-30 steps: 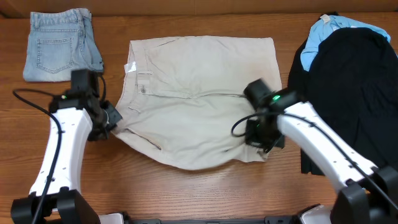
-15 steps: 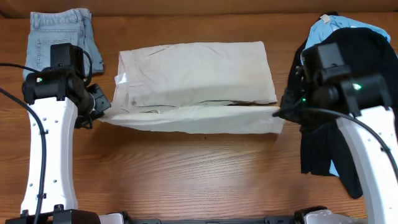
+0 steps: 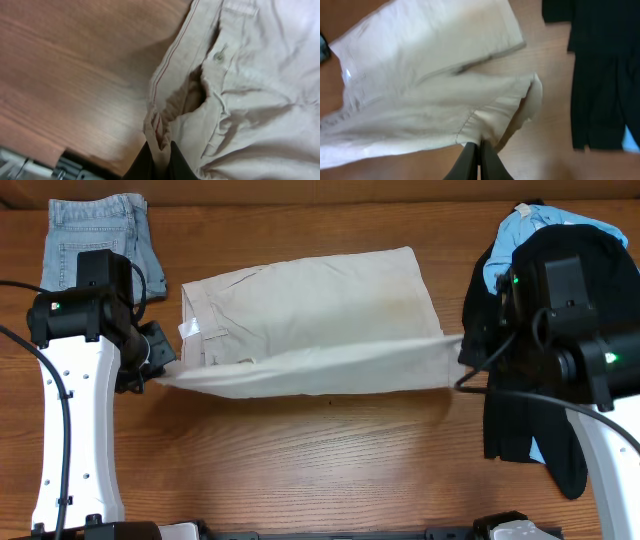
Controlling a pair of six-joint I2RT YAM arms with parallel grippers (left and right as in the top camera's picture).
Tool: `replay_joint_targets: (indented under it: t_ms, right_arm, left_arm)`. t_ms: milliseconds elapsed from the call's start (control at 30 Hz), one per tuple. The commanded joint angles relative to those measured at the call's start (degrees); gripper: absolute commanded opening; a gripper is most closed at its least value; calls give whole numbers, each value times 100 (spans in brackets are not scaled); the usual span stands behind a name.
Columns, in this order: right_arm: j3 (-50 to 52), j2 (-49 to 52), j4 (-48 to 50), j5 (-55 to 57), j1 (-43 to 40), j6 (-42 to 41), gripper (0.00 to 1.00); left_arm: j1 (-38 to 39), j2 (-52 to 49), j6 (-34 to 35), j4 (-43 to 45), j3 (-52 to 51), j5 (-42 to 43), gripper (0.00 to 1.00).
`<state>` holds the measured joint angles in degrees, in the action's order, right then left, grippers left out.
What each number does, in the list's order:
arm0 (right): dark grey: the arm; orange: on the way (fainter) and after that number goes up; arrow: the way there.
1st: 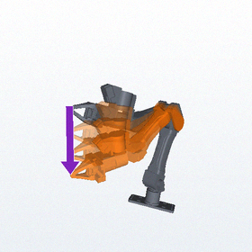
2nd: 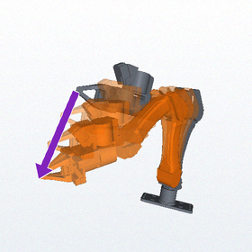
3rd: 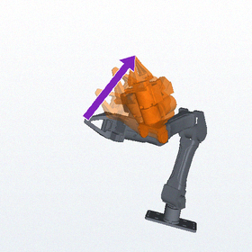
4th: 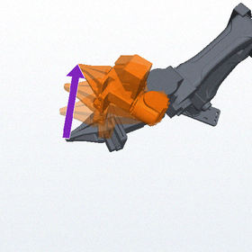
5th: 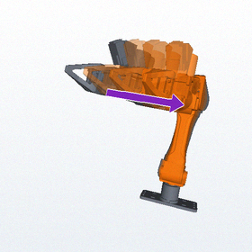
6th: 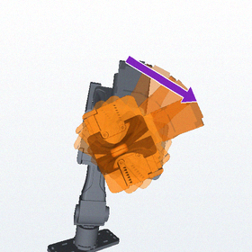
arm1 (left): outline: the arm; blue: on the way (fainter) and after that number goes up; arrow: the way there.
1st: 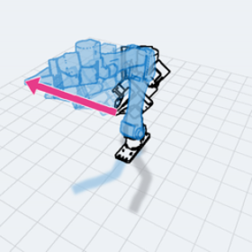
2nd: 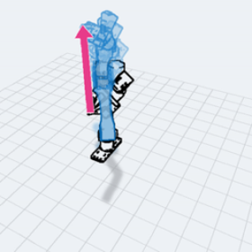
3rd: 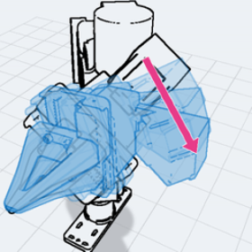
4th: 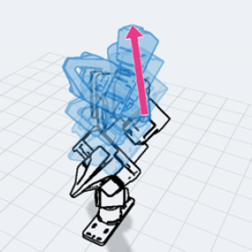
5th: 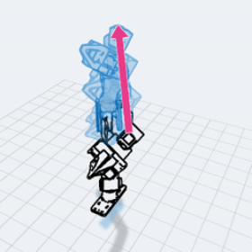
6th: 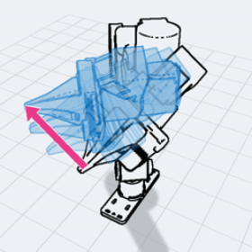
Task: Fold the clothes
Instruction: 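Lift the bottom edge with both grippers and fold it up toward the waistband, then lower the folded edge onto the top and open both grippers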
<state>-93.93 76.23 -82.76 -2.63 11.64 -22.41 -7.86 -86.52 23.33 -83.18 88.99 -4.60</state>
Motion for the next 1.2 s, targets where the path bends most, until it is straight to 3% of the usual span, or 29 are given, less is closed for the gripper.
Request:
replay_joint_targets:
  t_ms: [0,300,633,1033,1167]
  right_arm:
    - [-133,299,420,579,-70,17,4]
    - [-133,1652,1742,756,-79,17,4]
    - [-133,2826,3545,960,-79,37,4]
    - [-133,3703,4592,1419,-79,33,4]
    - [-133,3882,4983,1419,-79,35,4]
  left_arm:
    - [-4,103,-186,302,149,-393,4]
    - [4,-136,-144,1558,101,-358,4]
    - [7,-1163,-144,3005,101,-328,4]
    - [85,-2374,-146,4983,101,-328,4]
    - [190,-2660,-146,5383,101,-332,11]
